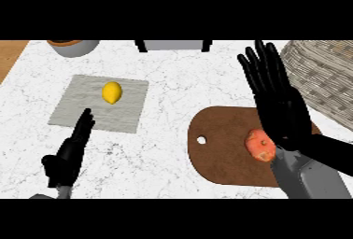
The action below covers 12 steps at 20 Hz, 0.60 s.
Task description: Pick the squash from the cutting board and place it in the basket
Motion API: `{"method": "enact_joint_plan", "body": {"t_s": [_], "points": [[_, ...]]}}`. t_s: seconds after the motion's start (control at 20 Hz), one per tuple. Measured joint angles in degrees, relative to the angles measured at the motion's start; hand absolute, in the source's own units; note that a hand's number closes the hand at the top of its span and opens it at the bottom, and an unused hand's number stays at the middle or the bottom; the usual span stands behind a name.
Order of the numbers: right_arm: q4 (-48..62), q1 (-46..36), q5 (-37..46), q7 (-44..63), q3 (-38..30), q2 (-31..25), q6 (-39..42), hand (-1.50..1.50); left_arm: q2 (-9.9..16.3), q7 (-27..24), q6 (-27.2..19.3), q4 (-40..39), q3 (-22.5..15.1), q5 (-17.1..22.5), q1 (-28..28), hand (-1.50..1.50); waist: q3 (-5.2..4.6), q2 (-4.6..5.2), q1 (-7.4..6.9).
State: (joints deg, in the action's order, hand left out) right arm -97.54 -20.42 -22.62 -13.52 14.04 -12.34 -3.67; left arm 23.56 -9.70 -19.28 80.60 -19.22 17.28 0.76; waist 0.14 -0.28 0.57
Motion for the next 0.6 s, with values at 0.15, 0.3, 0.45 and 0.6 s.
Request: {"method": "enact_joint_plan", "body": {"t_s": [0.15, 0.3, 0.45, 0.6], "points": [[4.3, -2.3, -5.1, -0.2, -5.6, -3.3, 7.0, 1.5, 1.3, 2.3, 0.9, 0.6, 1.8, 0.3, 1.4, 0.0, -0.05, 0.28, -0.55], [10.6, -5.0, -11.3, -0.8, -11.0, -8.6, 16.6, 1.5, 4.2, 6.4, 2.0, 0.4, 4.6, 1.6, 4.7, 0.0, 0.05, 0.83, -1.18], [9.3, -6.5, -3.5, -4.5, -6.9, -14.7, 24.7, -1.5, 4.7, 9.0, 3.2, -0.2, 5.1, 2.9, 6.3, 0.0, 0.02, 1.03, -1.39], [7.0, -4.8, 7.6, -10.9, -1.7, -15.2, 25.3, -1.5, 5.5, 11.5, 4.4, -1.1, 5.9, 4.1, 7.9, 0.0, -0.02, 0.79, -1.01]]}}
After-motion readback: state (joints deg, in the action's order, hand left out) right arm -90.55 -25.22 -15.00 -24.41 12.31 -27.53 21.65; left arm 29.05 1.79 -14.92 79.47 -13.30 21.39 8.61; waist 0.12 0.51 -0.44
